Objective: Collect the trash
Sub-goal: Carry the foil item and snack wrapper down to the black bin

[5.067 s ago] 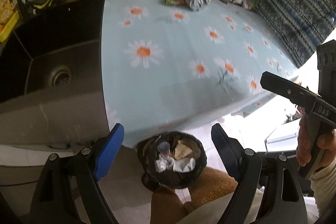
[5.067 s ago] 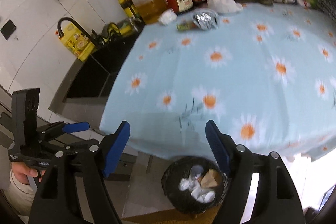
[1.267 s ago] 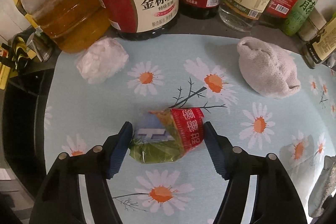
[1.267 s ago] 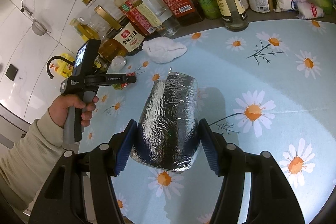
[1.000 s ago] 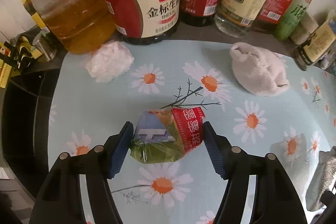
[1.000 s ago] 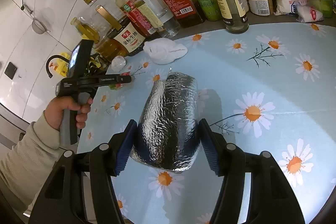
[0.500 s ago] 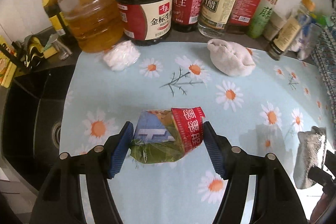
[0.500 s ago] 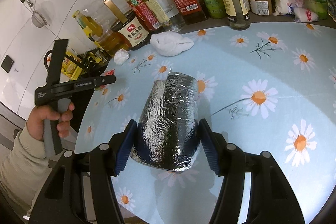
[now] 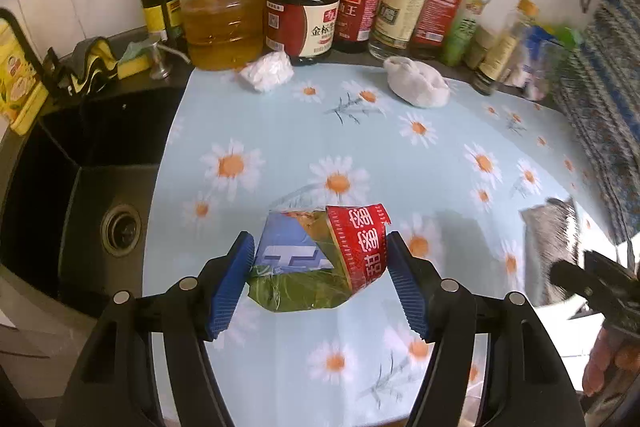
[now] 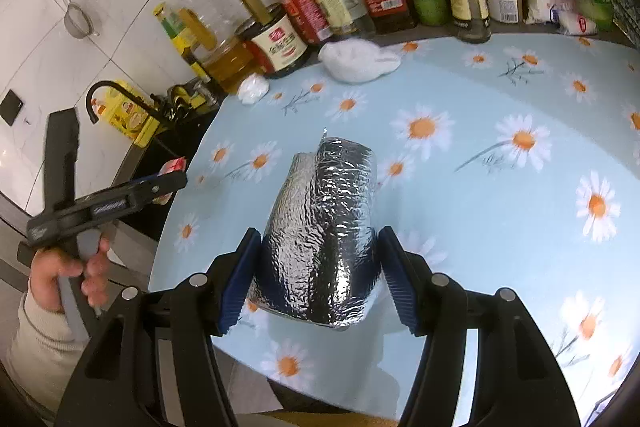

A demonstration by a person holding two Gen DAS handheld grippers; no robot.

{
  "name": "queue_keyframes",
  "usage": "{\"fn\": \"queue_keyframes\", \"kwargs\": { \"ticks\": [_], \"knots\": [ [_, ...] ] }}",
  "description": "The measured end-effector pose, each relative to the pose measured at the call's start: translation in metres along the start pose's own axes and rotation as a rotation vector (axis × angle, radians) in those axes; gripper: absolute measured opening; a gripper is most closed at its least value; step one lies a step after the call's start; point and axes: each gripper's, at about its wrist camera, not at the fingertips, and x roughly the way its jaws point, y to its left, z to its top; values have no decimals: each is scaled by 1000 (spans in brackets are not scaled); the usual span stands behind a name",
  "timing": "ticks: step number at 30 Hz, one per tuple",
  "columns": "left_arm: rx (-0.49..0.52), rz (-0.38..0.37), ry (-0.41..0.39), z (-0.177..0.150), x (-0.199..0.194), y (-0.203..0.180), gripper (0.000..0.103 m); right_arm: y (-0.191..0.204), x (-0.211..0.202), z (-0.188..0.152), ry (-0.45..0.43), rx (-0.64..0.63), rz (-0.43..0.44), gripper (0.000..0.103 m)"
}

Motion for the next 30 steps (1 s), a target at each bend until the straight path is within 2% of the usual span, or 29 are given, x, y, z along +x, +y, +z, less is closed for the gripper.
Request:
{"fn": "queue_keyframes", "kwargs": {
  "ticks": [13, 30],
  "knots": [
    [33, -73, -25, -87, -41, 24, 65, 62, 21, -63, 58, 4, -15, 61],
    [14, -130, 47, -169, -56, 57, 65, 117, 30, -140, 120, -40, -32, 61]
  ]
}}
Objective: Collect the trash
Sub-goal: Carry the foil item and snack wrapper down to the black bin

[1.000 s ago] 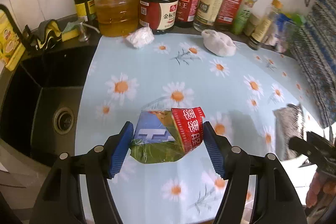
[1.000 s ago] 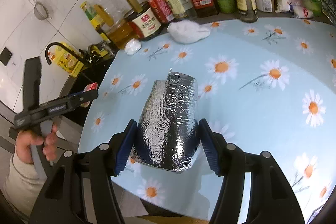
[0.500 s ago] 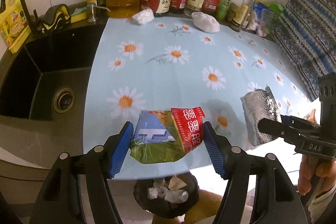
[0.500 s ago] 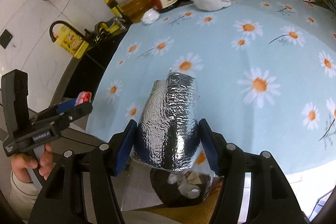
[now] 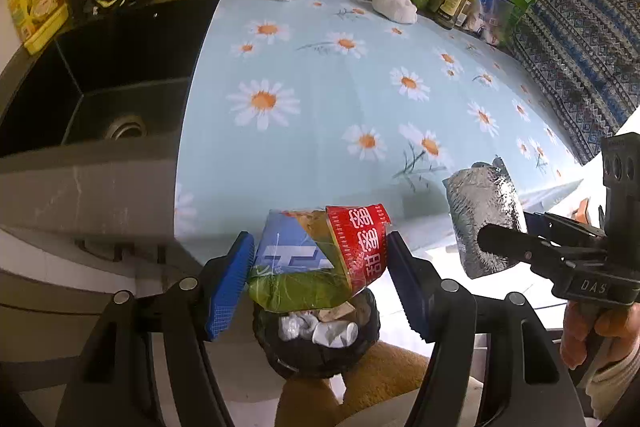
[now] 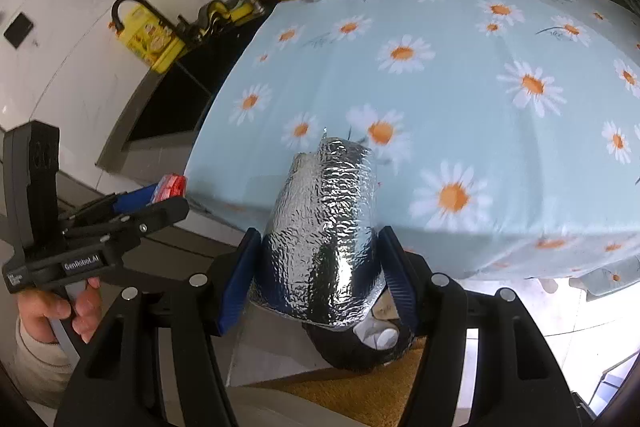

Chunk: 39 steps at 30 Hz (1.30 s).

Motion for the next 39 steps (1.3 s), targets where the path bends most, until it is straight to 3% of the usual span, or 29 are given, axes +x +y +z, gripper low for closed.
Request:
{"fn": "queue_keyframes", "kwargs": {
  "ticks": [17, 39],
  "knots": [
    [-6, -38, 116, -56, 27, 6, 65, 10, 25, -59, 89, 26, -21, 61],
    [-62, -50, 325, -108, 104, 22, 65, -23, 91, -120, 251, 147, -34, 61]
  ]
}}
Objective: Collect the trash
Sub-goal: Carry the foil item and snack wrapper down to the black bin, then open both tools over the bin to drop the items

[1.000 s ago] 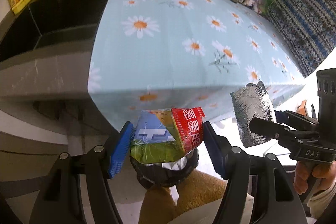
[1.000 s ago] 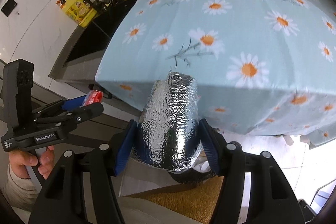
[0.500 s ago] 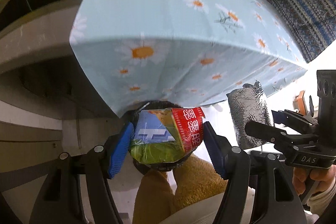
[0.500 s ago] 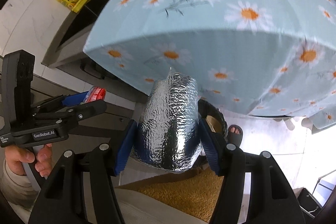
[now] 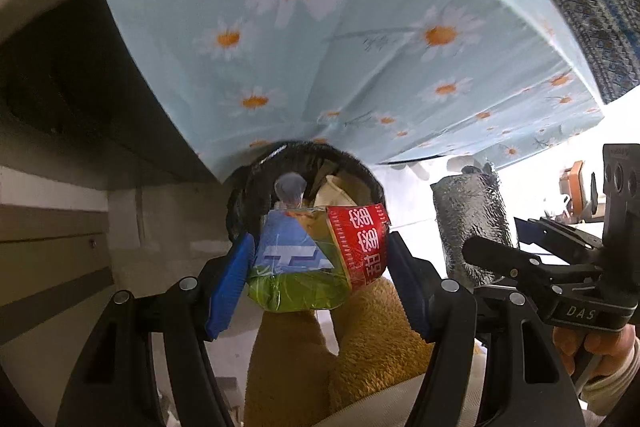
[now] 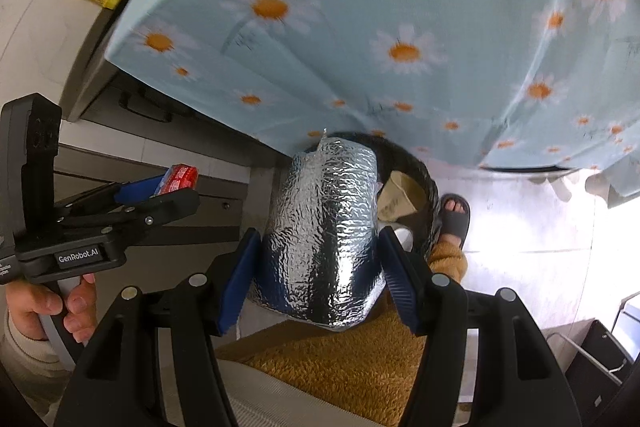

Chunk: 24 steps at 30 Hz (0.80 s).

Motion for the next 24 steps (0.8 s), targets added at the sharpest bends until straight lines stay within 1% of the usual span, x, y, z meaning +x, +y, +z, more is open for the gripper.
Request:
{"fn": "queue_keyframes", "kwargs": {
  "ticks": [8, 14, 20, 24],
  "knots": [
    [-35, -7, 62, -2, 36, 6, 65, -16, 35, -6, 55, 51, -9, 61],
    [-56, 2, 107, -4, 60, 14, 65, -30, 59, -13, 104, 120, 2, 61],
    [-58, 9, 136, -2, 75, 13, 65, -36, 71, -10, 118, 154, 13, 61],
    [-60, 10, 149, 1, 79, 12, 66, -40, 68, -9, 118, 164, 23, 62]
  ]
}}
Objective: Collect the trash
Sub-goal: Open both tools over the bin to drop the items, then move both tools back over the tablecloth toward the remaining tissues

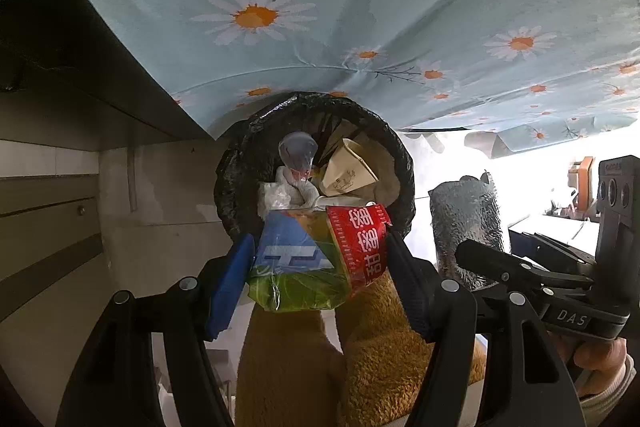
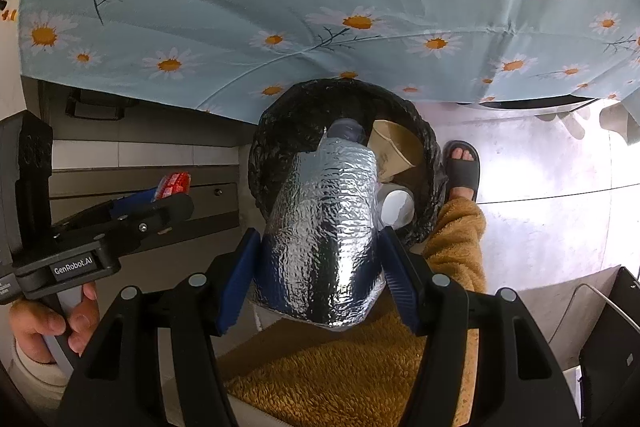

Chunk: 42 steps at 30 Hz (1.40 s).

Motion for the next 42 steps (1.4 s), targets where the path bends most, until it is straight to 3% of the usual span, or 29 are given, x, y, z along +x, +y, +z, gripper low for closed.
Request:
{"fn": "queue_keyframes", "kwargs": {
  "ticks": [5, 6, 9, 25, 42],
  "knots": [
    [-15, -12, -12, 3, -2, -2, 69, -5, -1, 1, -7, 16, 24, 65],
    [-17, -7, -12, 4, -3, -2, 75, -6, -3, 1, -9, 19, 34, 68],
    [-32, -7, -18, 6, -4, -1, 78, -9, -6, 3, -21, 28, 36, 76],
    [-7, 2, -54, 6, -30, -5, 78, 2, -29, 2, -75, 2, 30, 76],
    [51, -2, -235, -2, -116, -13, 78, 41, -93, -2, -212, -102, 19, 76]
  ]
}}
